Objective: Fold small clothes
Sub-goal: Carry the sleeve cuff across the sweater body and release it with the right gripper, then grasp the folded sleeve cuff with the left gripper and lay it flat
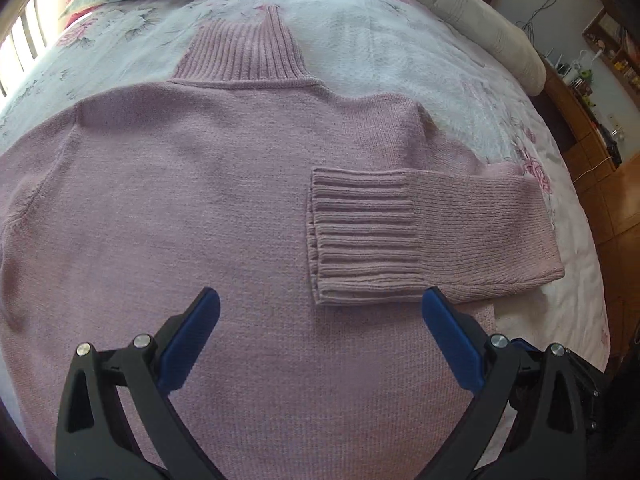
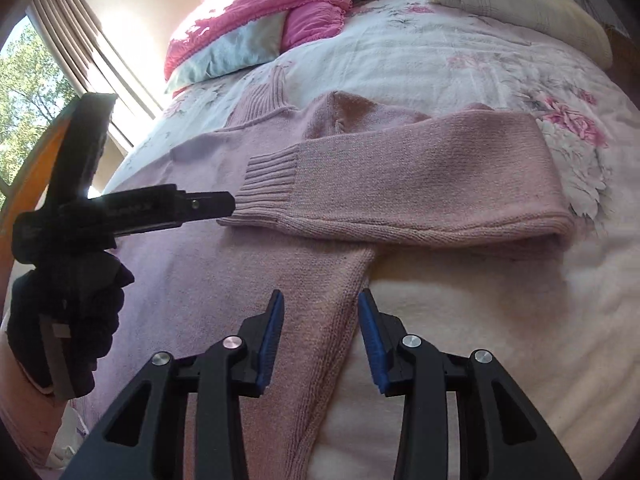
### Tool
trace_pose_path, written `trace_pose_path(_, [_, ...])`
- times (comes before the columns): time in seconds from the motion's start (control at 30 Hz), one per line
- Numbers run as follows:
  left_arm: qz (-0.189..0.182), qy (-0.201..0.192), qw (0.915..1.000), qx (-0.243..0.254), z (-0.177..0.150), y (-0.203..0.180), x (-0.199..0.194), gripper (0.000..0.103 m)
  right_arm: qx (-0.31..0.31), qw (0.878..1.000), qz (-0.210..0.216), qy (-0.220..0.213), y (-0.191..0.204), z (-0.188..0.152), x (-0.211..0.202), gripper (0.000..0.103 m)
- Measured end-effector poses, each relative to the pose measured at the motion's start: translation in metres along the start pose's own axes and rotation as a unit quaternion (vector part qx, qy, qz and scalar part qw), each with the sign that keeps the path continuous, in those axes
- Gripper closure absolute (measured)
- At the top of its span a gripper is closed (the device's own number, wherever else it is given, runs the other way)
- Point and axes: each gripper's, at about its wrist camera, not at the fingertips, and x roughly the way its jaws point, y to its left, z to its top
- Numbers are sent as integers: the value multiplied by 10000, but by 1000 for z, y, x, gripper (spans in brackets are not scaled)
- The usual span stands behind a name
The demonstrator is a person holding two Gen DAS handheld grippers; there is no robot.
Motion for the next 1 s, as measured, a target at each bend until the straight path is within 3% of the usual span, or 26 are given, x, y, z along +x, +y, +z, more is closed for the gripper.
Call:
trace_pose_path(0.13, [-200, 337, 9986, -366, 5, -5, 25, 4, 209, 9996, 61, -162, -13, -16, -18, 63])
trace_pose_path(0.2, [-258, 364, 9975, -549, 6, -5, 30, 14, 215, 9995, 12, -222, -14, -20, -23, 62])
trace_pose_path(0.23, [-216, 327, 9974, -600, 7, -6, 31, 29, 205, 9995, -19, -246, -15, -23, -25, 62])
trace_pose_path(0.4, [-392, 302, 9958, -768, 18, -9, 32, 71, 223, 9992, -115, -302, -15, -29, -27, 60])
trace_pose_path(0.43, [-500, 268, 9948, -845, 20, -7, 32, 85, 254, 9991, -110, -316, -15, -30, -27, 60])
trace_pose_path(0.47, [-647, 229, 9928, -986, 20, -3, 30, 89, 290, 9990, -95, -331, -17, -31, -29, 60])
trace_pose_path(0.57, [-964, -131, 9888, -1131, 18, 2, 6, 92, 366, 9986, -74, -367, -19, -31, -31, 60])
trace_pose_path(0.7, [-956, -927, 9858, -1019, 16, 15, -44, 92, 437, 9983, -116, -373, -23, -29, -33, 60])
trace_pose_path(0.83, [-481, -1508, 9826, -974, 25, 48, -82, 92, 445, 9981, -42, -430, -19, -24, -35, 60])
trace_pose_path(1.0, [55, -1644, 9789, -1213, 29, 111, -100, 92, 474, 9975, 108, -503, -7, -2, -29, 60])
